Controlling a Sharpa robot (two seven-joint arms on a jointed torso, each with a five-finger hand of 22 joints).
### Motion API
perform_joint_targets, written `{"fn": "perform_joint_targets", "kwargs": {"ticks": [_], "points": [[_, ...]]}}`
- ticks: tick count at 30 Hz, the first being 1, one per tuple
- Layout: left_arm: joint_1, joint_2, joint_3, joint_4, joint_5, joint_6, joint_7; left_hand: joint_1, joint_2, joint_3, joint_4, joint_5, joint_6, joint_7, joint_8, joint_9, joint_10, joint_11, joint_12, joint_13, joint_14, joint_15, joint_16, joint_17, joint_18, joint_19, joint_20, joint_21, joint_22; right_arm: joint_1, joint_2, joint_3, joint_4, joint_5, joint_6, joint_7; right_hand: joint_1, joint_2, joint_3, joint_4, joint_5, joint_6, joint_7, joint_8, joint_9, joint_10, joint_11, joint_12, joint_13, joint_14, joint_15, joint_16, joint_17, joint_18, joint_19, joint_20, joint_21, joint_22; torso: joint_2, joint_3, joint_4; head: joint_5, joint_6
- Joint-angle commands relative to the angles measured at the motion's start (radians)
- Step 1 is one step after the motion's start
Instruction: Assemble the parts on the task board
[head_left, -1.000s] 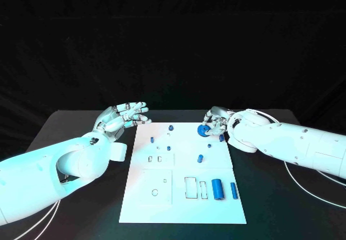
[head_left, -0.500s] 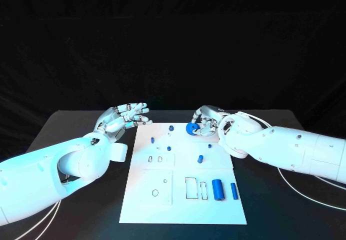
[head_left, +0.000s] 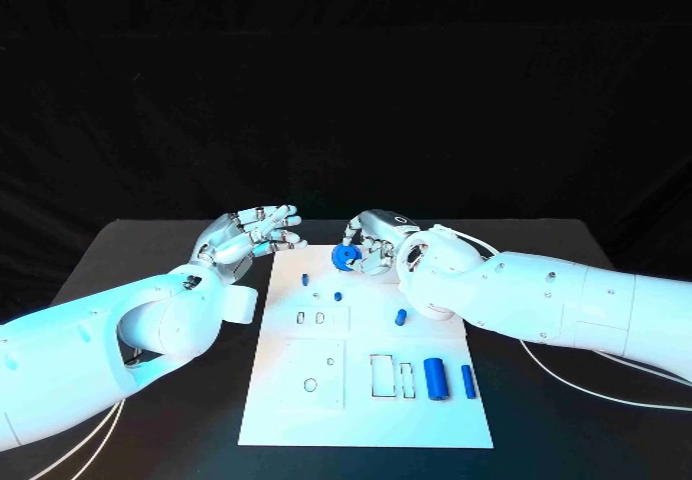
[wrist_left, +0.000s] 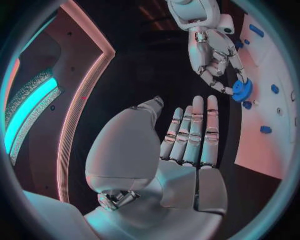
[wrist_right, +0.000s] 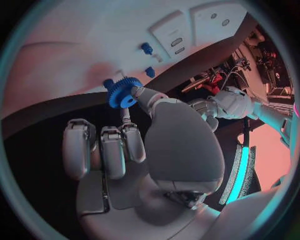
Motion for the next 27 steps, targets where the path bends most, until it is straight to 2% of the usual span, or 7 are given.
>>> {"fn": "perform_joint_targets", "kwargs": {"ticks": [1, 4, 7, 10, 18, 27], "points": [[0.001, 0.005, 0.001, 0.003, 0.0, 0.02, 0.005, -0.001, 0.007, 0.004, -0.002, -0.002, -0.005, 0.044, -0.005, 0.002, 0.0, 0.008, -0.005, 0.001, 0.0, 0.005, -0.004, 0.002, 0.013, -0.005, 0.005, -0.001, -0.001, -0.004, 0.027, -0.001, -0.026, -0.024, -0.001, 0.011, -0.01, -0.002, 0.006, 0.0, 0.006, -0.007, 0.001, -0.005, -0.001, 0.002, 0.002, -0.003, 0.067, 0.095, -0.004, 0.006, 0.224, -0.02, 0.009, -0.001, 0.007, 0.085, -0.001, -0.0004, 0.0015, -0.002, 0.003], [0.001, 0.006, 0.001, 0.003, 0.0, 0.019, 0.005, -0.001, 0.007, 0.004, -0.002, -0.002, -0.005, 0.044, -0.005, 0.002, 0.0, 0.008, -0.005, 0.001, 0.0, 0.005, -0.004, 0.002, 0.013, -0.005, 0.005, -0.001, -0.001, -0.011, 0.05, -0.004, -0.048, -0.022, 0.005, 0.013, -0.01, -0.002, 0.006, 0.0, 0.006, -0.008, 0.001, -0.005, -0.001, 0.002, 0.002, -0.003, 0.067, 0.095, -0.004, 0.005, 0.223, -0.02, 0.01, -0.001, 0.009, 0.086, -0.001, -0.0008, 0.0034, 0.0, 0.003], [0.001, 0.007, 0.001, 0.004, 0.0, 0.016, 0.007, -0.001, 0.007, 0.004, -0.002, -0.002, -0.005, 0.044, -0.005, 0.002, 0.0, 0.008, -0.005, 0.001, 0.0, 0.005, -0.004, 0.002, 0.013, -0.005, 0.005, -0.001, -0.001, -0.021, 0.071, -0.006, -0.067, -0.021, 0.015, 0.013, -0.011, -0.002, 0.006, 0.0, 0.006, -0.008, 0.001, -0.005, -0.001, 0.002, 0.003, -0.003, 0.067, 0.095, -0.004, 0.005, 0.223, -0.02, 0.01, -0.001, 0.009, 0.087, 0.001, 0.0006, 0.0009, 0.004, 0.003], [0.001, 0.007, 0.001, 0.005, 0.0, 0.015, 0.008, -0.001, 0.007, 0.004, -0.002, -0.002, -0.005, 0.044, -0.005, 0.002, 0.0, 0.008, -0.005, 0.001, 0.0, 0.005, -0.004, 0.002, 0.013, -0.005, 0.005, -0.001, -0.001, -0.028, 0.085, -0.008, -0.083, -0.02, 0.024, 0.012, -0.011, -0.002, 0.006, 0.0, 0.006, -0.008, 0.001, -0.005, -0.001, 0.002, 0.003, -0.003, 0.067, 0.095, -0.004, 0.005, 0.223, -0.02, 0.01, -0.001, 0.009, 0.086, 0.003, 0.0005, 0.0013, 0.007, 0.001], [0.001, 0.006, 0.001, 0.007, -0.001, 0.014, 0.009, 0.002, 0.008, 0.006, -0.003, -0.002, -0.005, 0.044, -0.005, 0.002, 0.001, 0.008, -0.006, 0.001, 0.0, 0.005, -0.004, 0.002, 0.013, -0.005, 0.005, -0.001, -0.001, -0.04, 0.104, -0.01, -0.114, -0.012, 0.04, 0.009, -0.011, -0.002, 0.007, 0.0, 0.007, -0.009, 0.001, -0.006, -0.002, 0.001, 0.003, -0.004, 0.065, 0.095, -0.004, 0.005, 0.221, -0.02, 0.009, -0.001, 0.007, 0.085, 0.001, 0.002, -0.0038, 0.01, -0.009], [0.002, 0.004, 0.001, 0.008, -0.001, 0.013, 0.008, 0.002, 0.008, 0.006, -0.003, -0.002, -0.005, 0.044, -0.005, 0.002, 0.001, 0.008, -0.006, 0.001, 0.0, 0.005, -0.004, 0.002, 0.013, -0.005, 0.005, -0.001, -0.001, -0.044, 0.113, -0.012, -0.139, -0.016, 0.038, -0.007, -0.014, -0.004, 0.007, -0.001, 0.007, -0.011, 0.002, -0.008, -0.003, -0.001, 0.004, -0.006, 0.063, 0.094, -0.003, 0.004, 0.218, -0.019, 0.007, 0.0, 0.005, 0.082, -0.001, 0.0034, -0.0032, 0.009, -0.01]]}}
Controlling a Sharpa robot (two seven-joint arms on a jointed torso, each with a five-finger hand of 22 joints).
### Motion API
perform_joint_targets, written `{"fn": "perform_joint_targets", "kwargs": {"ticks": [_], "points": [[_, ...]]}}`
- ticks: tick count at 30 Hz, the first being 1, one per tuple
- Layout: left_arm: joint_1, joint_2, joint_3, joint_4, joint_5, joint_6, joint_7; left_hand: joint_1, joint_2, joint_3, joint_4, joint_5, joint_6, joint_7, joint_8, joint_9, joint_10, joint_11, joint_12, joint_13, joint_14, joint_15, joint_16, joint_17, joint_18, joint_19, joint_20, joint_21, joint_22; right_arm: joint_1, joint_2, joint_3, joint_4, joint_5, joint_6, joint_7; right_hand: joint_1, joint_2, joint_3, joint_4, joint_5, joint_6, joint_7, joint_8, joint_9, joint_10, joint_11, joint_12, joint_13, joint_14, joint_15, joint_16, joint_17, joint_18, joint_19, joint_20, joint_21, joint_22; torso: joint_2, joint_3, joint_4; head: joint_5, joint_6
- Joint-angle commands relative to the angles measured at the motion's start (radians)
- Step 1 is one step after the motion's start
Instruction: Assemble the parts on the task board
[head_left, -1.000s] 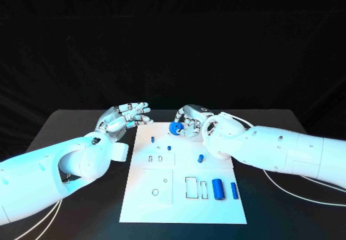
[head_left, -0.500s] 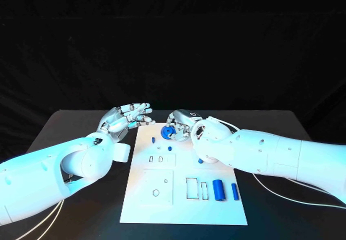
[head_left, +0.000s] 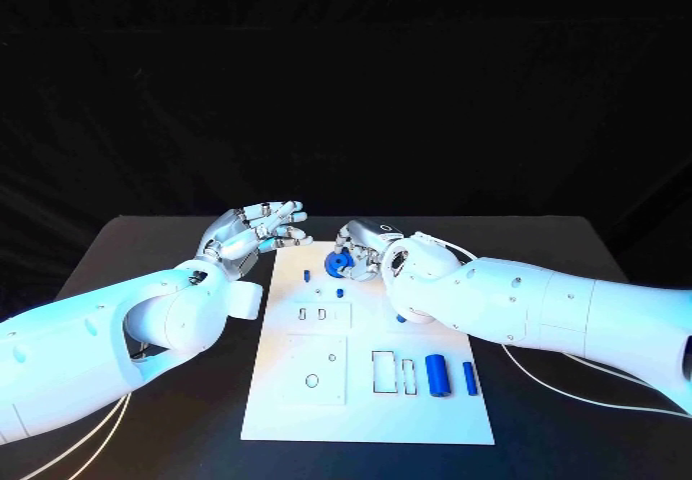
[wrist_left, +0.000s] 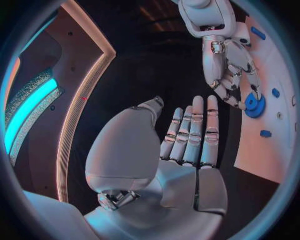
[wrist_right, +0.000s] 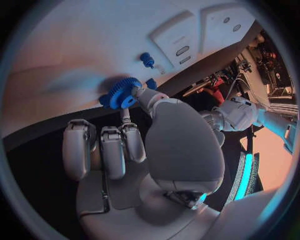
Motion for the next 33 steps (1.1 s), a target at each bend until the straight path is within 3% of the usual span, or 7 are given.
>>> {"fn": "perform_joint_targets", "kwargs": {"ticks": [1, 13, 23, 26, 29, 33], "points": [[0.001, 0.0, 0.001, 0.003, -0.001, 0.013, 0.008, 0.002, 0.008, 0.004, -0.001, -0.002, -0.005, 0.044, -0.005, 0.001, 0.001, 0.008, -0.006, 0.001, 0.0, 0.005, -0.004, 0.001, 0.013, -0.005, 0.005, -0.001, -0.001, -0.003, 0.003, -0.002, -0.01, -0.012, 0.013, -0.009, -0.008, 0.003, 0.007, -0.001, 0.001, -0.006, 0.001, -0.006, 0.001, -0.001, 0.004, -0.006, 0.064, 0.094, -0.004, 0.004, 0.218, -0.019, 0.003, 0.003, 0.002, 0.082, -0.001, 0.0004, 0.0, -0.002, 0.0], [0.001, -0.001, 0.001, 0.004, -0.001, 0.013, 0.007, 0.002, 0.008, 0.004, -0.001, -0.002, -0.005, 0.044, -0.005, 0.001, 0.001, 0.008, -0.006, 0.001, 0.0, 0.005, -0.004, 0.001, 0.013, -0.005, 0.005, -0.001, -0.001, -0.006, 0.011, -0.003, -0.012, -0.014, -0.004, -0.003, -0.016, 0.0, 0.013, -0.006, -0.002, -0.02, 0.007, -0.018, -0.006, -0.006, 0.008, -0.011, 0.058, 0.093, 0.0, 0.002, 0.213, -0.017, -0.001, 0.006, -0.005, 0.076, -0.001, 0.0001, -0.0001, 0.001, 0.006], [0.001, -0.003, 0.001, 0.005, -0.001, 0.014, 0.005, 0.002, 0.008, 0.004, -0.001, -0.002, -0.005, 0.044, -0.005, 0.001, 0.001, 0.008, -0.006, 0.001, 0.0, 0.005, -0.004, 0.001, 0.013, -0.005, 0.005, -0.001, -0.001, -0.008, 0.019, -0.004, -0.015, 0.005, 0.008, 0.013, -0.051, -0.017, -0.01, -0.011, -0.021, -0.1, 0.031, -0.086, -0.035, -0.037, 0.031, -0.036, 0.025, 0.091, 0.02, 0.0, 0.205, -0.014, -0.01, 0.024, -0.02, 0.066, 0.0, -0.0009, 0.0013, -0.001, 0.006], [0.001, -0.003, 0.001, 0.005, -0.001, 0.014, 0.005, 0.002, 0.008, 0.004, -0.001, -0.002, -0.005, 0.044, -0.005, 0.001, 0.001, 0.008, -0.006, 0.001, 0.0, 0.005, -0.004, 0.001, 0.013, -0.005, 0.005, -0.001, -0.001, -0.008, 0.019, -0.004, -0.016, 0.017, 0.019, 0.015, -0.085, -0.018, -0.06, 0.013, -0.007, -0.114, 0.036, -0.106, -0.043, -0.043, 0.037, -0.041, 0.018, 0.091, 0.025, -0.001, 0.204, -0.013, -0.013, 0.029, -0.024, 0.063, -0.001, -0.0011, 0.0009, -0.001, 0.006], [0.001, -0.003, 0.001, 0.005, -0.001, 0.014, 0.005, 0.002, 0.008, 0.004, -0.001, -0.002, -0.005, 0.044, -0.005, 0.001, 0.001, 0.008, -0.006, 0.001, 0.0, 0.005, -0.004, 0.001, 0.013, -0.005, 0.005, -0.001, -0.001, -0.008, 0.017, -0.004, -0.016, 0.026, 0.029, 0.015, -0.116, 0.008, -0.137, 0.06, 0.007, -0.105, 0.036, -0.119, -0.046, -0.043, 0.038, -0.042, 0.02, 0.091, 0.027, 0.0, 0.205, -0.013, -0.011, 0.033, -0.026, 0.065, -0.001, -0.0007, 0.0007, -0.001, 0.006], [0.001, -0.003, 0.001, 0.005, -0.001, 0.014, 0.005, 0.002, 0.008, 0.004, -0.001, -0.002, -0.005, 0.044, -0.005, 0.001, 0.001, 0.008, -0.006, 0.001, 0.0, 0.005, -0.004, 0.001, 0.013, -0.005, 0.005, -0.001, -0.001, -0.008, 0.014, -0.005, -0.016, 0.032, 0.042, 0.012, -0.121, 0.022, -0.147, 0.075, 0.014, -0.09, 0.034, -0.117, -0.045, -0.041, 0.036, -0.04, 0.022, 0.091, 0.026, 0.001, 0.207, -0.013, -0.009, 0.032, -0.024, 0.068, -0.001, -0.0006, 0.0007, -0.001, 0.006]]}}
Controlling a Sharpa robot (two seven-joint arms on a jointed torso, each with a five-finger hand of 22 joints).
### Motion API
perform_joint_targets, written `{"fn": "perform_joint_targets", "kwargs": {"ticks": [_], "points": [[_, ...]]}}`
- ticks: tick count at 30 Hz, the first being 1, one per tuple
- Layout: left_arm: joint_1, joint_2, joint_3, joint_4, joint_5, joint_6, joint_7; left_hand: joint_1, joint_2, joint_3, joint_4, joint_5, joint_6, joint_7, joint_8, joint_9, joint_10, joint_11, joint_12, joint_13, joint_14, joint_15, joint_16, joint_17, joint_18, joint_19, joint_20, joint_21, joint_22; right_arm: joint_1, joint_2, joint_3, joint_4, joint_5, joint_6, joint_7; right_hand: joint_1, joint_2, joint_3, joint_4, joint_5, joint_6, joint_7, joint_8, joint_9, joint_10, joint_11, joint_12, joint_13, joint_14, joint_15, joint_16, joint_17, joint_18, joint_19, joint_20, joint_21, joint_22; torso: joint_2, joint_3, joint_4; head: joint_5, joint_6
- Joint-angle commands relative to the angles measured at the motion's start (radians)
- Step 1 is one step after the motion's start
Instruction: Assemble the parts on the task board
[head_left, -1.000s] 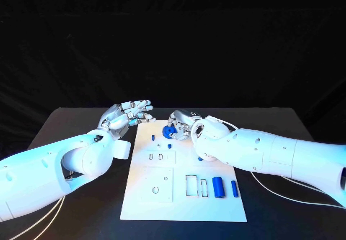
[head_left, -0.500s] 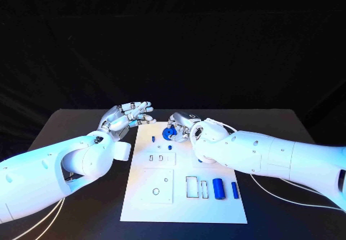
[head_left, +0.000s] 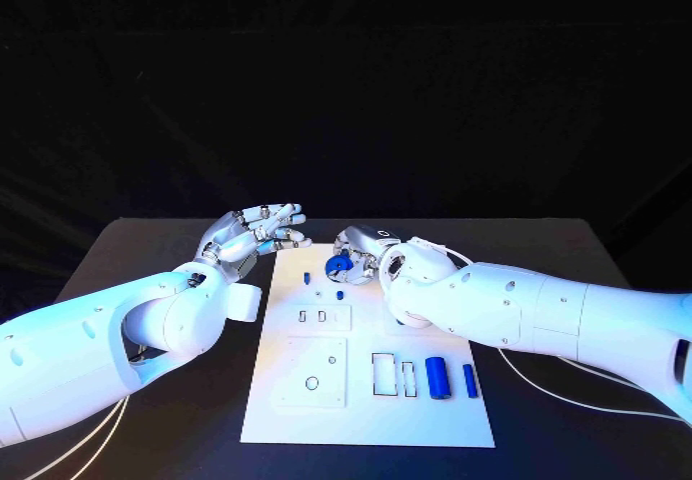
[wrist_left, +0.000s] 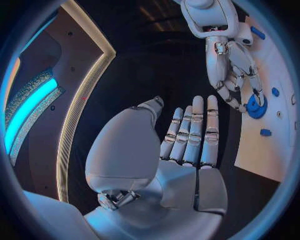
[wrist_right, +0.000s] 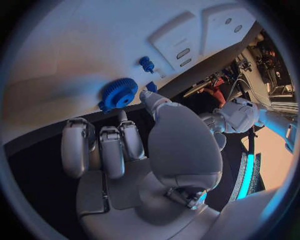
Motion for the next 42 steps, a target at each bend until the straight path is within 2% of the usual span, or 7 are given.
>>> {"fn": "perform_joint_targets", "kwargs": {"ticks": [1, 7, 21, 26, 33, 38, 42], "points": [[0.001, 0.0, 0.001, 0.003, -0.001, 0.014, 0.006, 0.002, 0.008, 0.004, -0.001, -0.002, -0.005, 0.044, -0.005, 0.001, 0.001, 0.008, -0.006, 0.001, 0.0, 0.005, -0.004, 0.001, 0.013, -0.005, 0.005, -0.001, -0.002, -0.001, -0.002, 0.0, 0.0, 0.014, 0.037, 0.009, -0.006, 0.007, -0.003, 0.008, 0.006, 0.013, -0.001, -0.003, 0.001, -0.002, -0.002, -0.002, 0.024, 0.09, 0.006, 0.001, 0.207, -0.013, 0.001, 0.006, -0.005, 0.067, -0.001, -0.0001, -0.0002, 0.0, 0.0], [0.001, 0.0, 0.001, 0.002, -0.001, 0.014, 0.006, 0.002, 0.008, 0.004, -0.001, -0.002, -0.005, 0.044, -0.005, 0.001, 0.001, 0.008, -0.006, 0.001, 0.0, 0.005, -0.004, 0.001, 0.013, -0.005, 0.005, -0.001, -0.002, -0.002, -0.01, -0.001, -0.001, 0.017, 0.057, -0.001, -0.002, 0.02, 0.002, 0.014, 0.017, 0.033, -0.006, 0.002, 0.003, 0.003, -0.007, 0.002, 0.03, 0.09, 0.002, 0.001, 0.209, -0.014, 0.004, 0.004, -0.001, 0.072, 0.0, 0.0004, -0.0002, 0.001, -0.001], [0.001, 0.0, 0.001, 0.001, -0.001, 0.014, 0.006, 0.004, 0.008, 0.006, -0.002, -0.002, -0.006, 0.044, -0.005, 0.002, 0.002, 0.008, -0.008, 0.001, 0.0, 0.005, -0.005, 0.003, 0.013, -0.005, 0.005, -0.001, -0.002, -0.003, -0.026, -0.001, 0.0, 0.019, 0.075, -0.013, -0.003, 0.023, 0.004, 0.017, 0.021, 0.043, -0.009, 0.004, 0.004, 0.006, -0.009, 0.004, 0.033, 0.09, 0.0, 0.002, 0.21, -0.014, 0.005, 0.002, -0.002, 0.072, 0.0, 0.0009, -0.0001, 0.0, -0.003], [0.001, 0.001, 0.001, 0.001, -0.001, 0.015, 0.006, 0.004, 0.008, 0.006, -0.002, -0.002, -0.006, 0.044, -0.005, 0.002, 0.002, 0.008, -0.008, 0.001, 0.0, 0.005, -0.005, 0.003, 0.013, -0.005, 0.005, -0.001, -0.002, -0.003, -0.037, -0.001, 0.008, 0.019, 0.066, -0.013, -0.003, 0.023, 0.004, 0.017, 0.021, 0.043, -0.009, 0.004, 0.004, 0.006, -0.009, 0.004, 0.033, 0.09, 0.0, 0.001, 0.209, -0.014, 0.005, 0.002, -0.002, 0.072, 0.0, 0.0006, 0.0002, 0.001, -0.003], [0.001, 0.001, 0.001, -0.002, -0.001, 0.015, 0.007, 0.004, 0.008, 0.006, -0.002, -0.002, -0.006, 0.044, -0.005, 0.002, 0.002, 0.008, -0.008, 0.001, 0.0, 0.005, -0.005, 0.003, 0.013, -0.005, 0.005, -0.001, -0.002, -0.001, -0.076, 0.0, 0.049, 0.026, -0.005, 0.004, -0.002, 0.023, 0.004, 0.017, 0.021, 0.044, -0.009, 0.004, 0.004, 0.01, -0.009, 0.007, 0.038, 0.09, 0.0, 0.002, 0.21, -0.014, 0.005, 0.002, -0.001, 0.073, -0.002, 0.0003, -0.0023, 0.002, -0.002], [0.001, 0.003, 0.001, -0.009, -0.001, 0.016, 0.007, 0.004, 0.008, 0.006, -0.002, -0.002, -0.006, 0.044, -0.005, 0.002, 0.002, 0.008, -0.008, 0.001, 0.0, 0.005, -0.005, 0.003, 0.013, -0.005, 0.005, -0.001, -0.002, 0.011, -0.115, 0.001, 0.094, 0.074, -0.029, 0.026, -0.001, 0.023, 0.005, 0.017, 0.022, 0.045, -0.01, 0.004, 0.004, 0.009, -0.01, 0.006, 0.037, 0.09, 0.0, 0.001, 0.208, -0.014, 0.004, 0.001, -0.002, 0.072, -0.003, 0.0005, -0.0037, -0.001, 0.003], [0.001, 0.004, 0.001, -0.013, -0.001, 0.016, 0.007, 0.004, 0.008, 0.006, -0.002, -0.002, -0.006, 0.044, -0.005, 0.002, 0.002, 0.008, -0.008, 0.001, 0.0, 0.005, -0.005, 0.003, 0.013, -0.005, 0.005, -0.001, -0.002, 0.026, -0.167, 0.006, 0.148, 0.133, -0.039, 0.047, 0.004, 0.021, 0.006, 0.013, 0.022, 0.043, -0.009, 0.001, 0.003, 0.008, -0.01, 0.005, 0.035, 0.089, -0.001, 0.001, 0.206, -0.013, 0.003, 0.001, -0.005, 0.07, -0.005, 0.0024, -0.0054, 0.0, 0.007]]}}
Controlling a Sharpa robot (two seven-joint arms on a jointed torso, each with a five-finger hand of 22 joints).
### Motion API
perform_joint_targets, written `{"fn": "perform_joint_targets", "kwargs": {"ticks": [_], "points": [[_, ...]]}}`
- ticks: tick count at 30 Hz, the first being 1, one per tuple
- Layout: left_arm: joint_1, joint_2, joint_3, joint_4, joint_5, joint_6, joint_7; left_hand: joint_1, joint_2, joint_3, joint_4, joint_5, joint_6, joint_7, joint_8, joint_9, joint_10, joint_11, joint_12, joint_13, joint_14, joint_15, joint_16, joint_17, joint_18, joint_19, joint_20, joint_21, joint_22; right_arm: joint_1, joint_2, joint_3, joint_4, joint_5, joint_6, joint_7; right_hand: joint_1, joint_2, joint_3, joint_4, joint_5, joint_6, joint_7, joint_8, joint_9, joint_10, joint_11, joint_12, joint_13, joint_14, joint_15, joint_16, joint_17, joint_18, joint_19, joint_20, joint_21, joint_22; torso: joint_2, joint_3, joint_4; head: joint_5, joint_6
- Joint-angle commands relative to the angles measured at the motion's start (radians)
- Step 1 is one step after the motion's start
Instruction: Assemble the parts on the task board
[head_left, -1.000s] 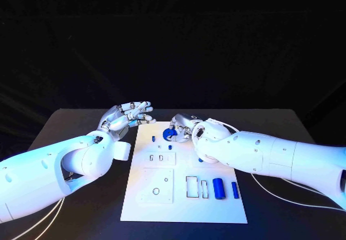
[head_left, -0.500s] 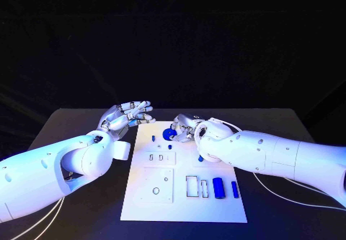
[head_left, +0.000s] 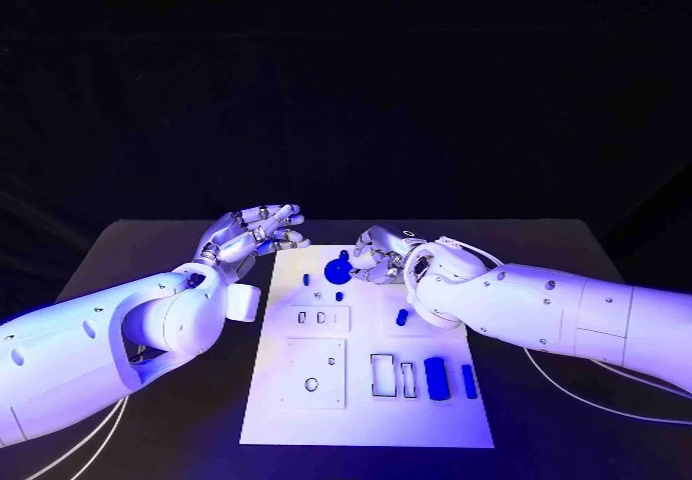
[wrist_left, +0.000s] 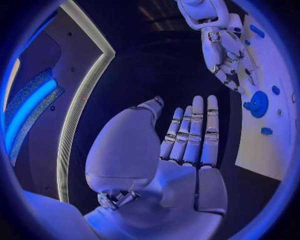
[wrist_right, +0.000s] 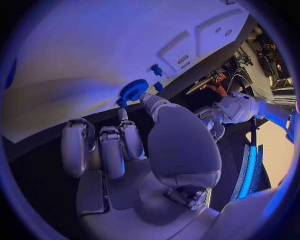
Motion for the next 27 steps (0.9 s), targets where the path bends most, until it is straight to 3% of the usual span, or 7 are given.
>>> {"fn": "perform_joint_targets", "kwargs": {"ticks": [1, 9, 13, 17, 27], "points": [[0.001, 0.002, 0.001, -0.002, -0.001, 0.016, 0.008, 0.004, 0.008, 0.006, -0.002, -0.002, -0.006, 0.044, -0.005, 0.001, 0.002, 0.008, -0.003, 0.001, 0.0, 0.005, -0.005, 0.001, 0.013, -0.005, 0.005, -0.001, -0.001, 0.011, -0.041, 0.005, 0.042, 0.09, -0.032, 0.047, 0.007, 0.004, 0.002, 0.0, 0.004, 0.005, -0.002, 0.0, -0.001, 0.001, -0.002, 0.006, 0.036, 0.089, -0.001, 0.001, 0.206, -0.014, 0.004, 0.0, -0.004, 0.072, -0.002, 0.0015, -0.0014, -0.003, 0.004], [0.001, -0.003, 0.001, -0.001, -0.001, 0.021, 0.002, 0.005, 0.008, 0.007, -0.002, -0.002, -0.007, 0.045, -0.005, 0.002, 0.002, 0.008, -0.005, 0.001, 0.0, 0.005, -0.006, 0.003, 0.013, -0.005, 0.005, -0.001, -0.001, 0.056, -0.196, 0.011, 0.136, 0.24, 0.05, 0.124, 0.057, -0.014, 0.022, -0.043, 0.028, 0.008, -0.001, -0.013, -0.005, 0.0, -0.002, 0.004, 0.036, 0.09, -0.002, 0.002, 0.209, -0.015, 0.006, -0.002, -0.002, 0.076, -0.008, 0.0013, -0.0125, -0.006, 0.004], [0.001, -0.005, 0.001, 0.001, -0.001, 0.028, -0.005, 0.006, 0.005, 0.007, -0.004, -0.003, -0.008, 0.045, -0.006, 0.002, 0.001, 0.008, -0.006, 0.001, -0.001, 0.005, -0.007, 0.003, 0.013, -0.006, 0.005, -0.001, -0.002, 0.068, -0.26, 0.011, 0.148, 0.278, 0.099, 0.173, 0.102, -0.019, 0.052, -0.084, 0.055, 0.01, 0.003, -0.022, -0.008, -0.017, 0.0, -0.01, 0.019, 0.086, -0.001, -0.004, 0.191, -0.009, -0.009, -0.001, -0.025, 0.057, -0.011, 0.0013, -0.0218, -0.01, 0.006], [0.001, -0.005, 0.001, 0.003, -0.002, 0.032, -0.009, 0.007, 0.004, 0.007, -0.004, -0.003, -0.009, 0.045, -0.006, 0.002, 0.001, 0.008, -0.007, 0.001, -0.002, 0.005, -0.008, 0.003, 0.013, -0.006, 0.005, -0.001, -0.002, 0.071, -0.319, 0.009, 0.144, 0.294, 0.139, 0.218, 0.122, -0.029, 0.066, -0.109, 0.058, 0.012, 0.003, -0.028, -0.01, -0.035, 0.0, -0.024, 0.002, 0.083, 0.0, -0.008, 0.181, -0.005, -0.02, -0.001, -0.04, 0.045, -0.012, 0.0031, -0.0254, -0.012, 0.006], [0.001, -0.004, 0.001, 0.001, -0.005, 0.039, -0.017, 0.008, 0.002, 0.007, -0.006, -0.003, -0.011, 0.045, -0.007, 0.002, -0.001, 0.009, -0.009, 0.0, -0.004, 0.006, -0.01, 0.004, 0.013, -0.008, 0.005, -0.002, -0.003, 0.057, -0.372, 0.005, 0.111, 0.27, 0.166, 0.255, 0.129, -0.038, 0.069, -0.121, 0.049, 0.005, 0.006, -0.036, -0.013, -0.04, 0.002, -0.028, -0.003, 0.084, 0.001, -0.007, 0.185, -0.006, -0.019, 0.0, -0.039, 0.047, -0.012, 0.0052, -0.0238, -0.02, 0.0]]}}
